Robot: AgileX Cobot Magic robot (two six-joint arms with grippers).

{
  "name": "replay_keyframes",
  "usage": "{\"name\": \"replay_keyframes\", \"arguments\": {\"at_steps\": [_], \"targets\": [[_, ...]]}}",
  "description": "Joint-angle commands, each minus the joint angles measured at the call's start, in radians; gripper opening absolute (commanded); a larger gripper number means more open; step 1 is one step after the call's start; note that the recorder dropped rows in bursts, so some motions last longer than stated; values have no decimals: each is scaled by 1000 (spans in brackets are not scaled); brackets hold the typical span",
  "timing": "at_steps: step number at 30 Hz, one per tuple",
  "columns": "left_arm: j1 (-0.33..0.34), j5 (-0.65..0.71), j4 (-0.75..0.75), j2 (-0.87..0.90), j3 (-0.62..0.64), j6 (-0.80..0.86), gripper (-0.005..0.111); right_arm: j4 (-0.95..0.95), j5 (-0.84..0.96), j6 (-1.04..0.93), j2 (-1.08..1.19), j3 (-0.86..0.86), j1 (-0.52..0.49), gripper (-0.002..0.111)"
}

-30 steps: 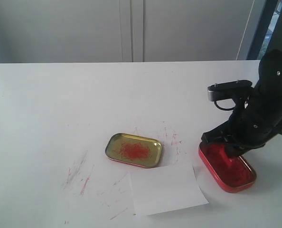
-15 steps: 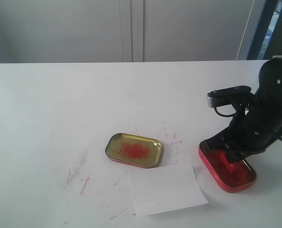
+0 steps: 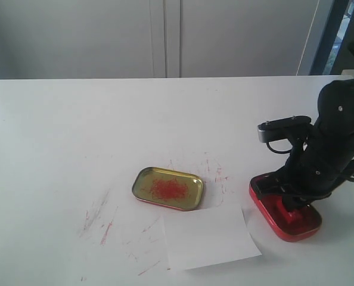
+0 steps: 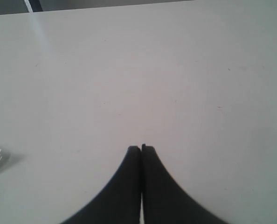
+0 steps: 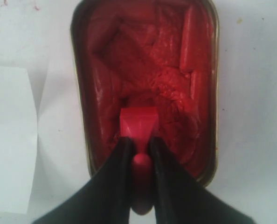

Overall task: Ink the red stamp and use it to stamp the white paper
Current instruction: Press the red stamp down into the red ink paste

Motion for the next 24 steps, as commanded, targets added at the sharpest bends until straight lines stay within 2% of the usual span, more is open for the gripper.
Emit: {"name": "replay_keyframes", "arguments": {"at_steps": [1, 24], "targets": [[-1, 3, -1, -3, 5, 0, 0, -7, 5, 8, -1, 4, -5, 0], [-1, 3, -1, -3, 5, 0, 0, -55, -7, 42, -1, 4, -5, 0]]}}
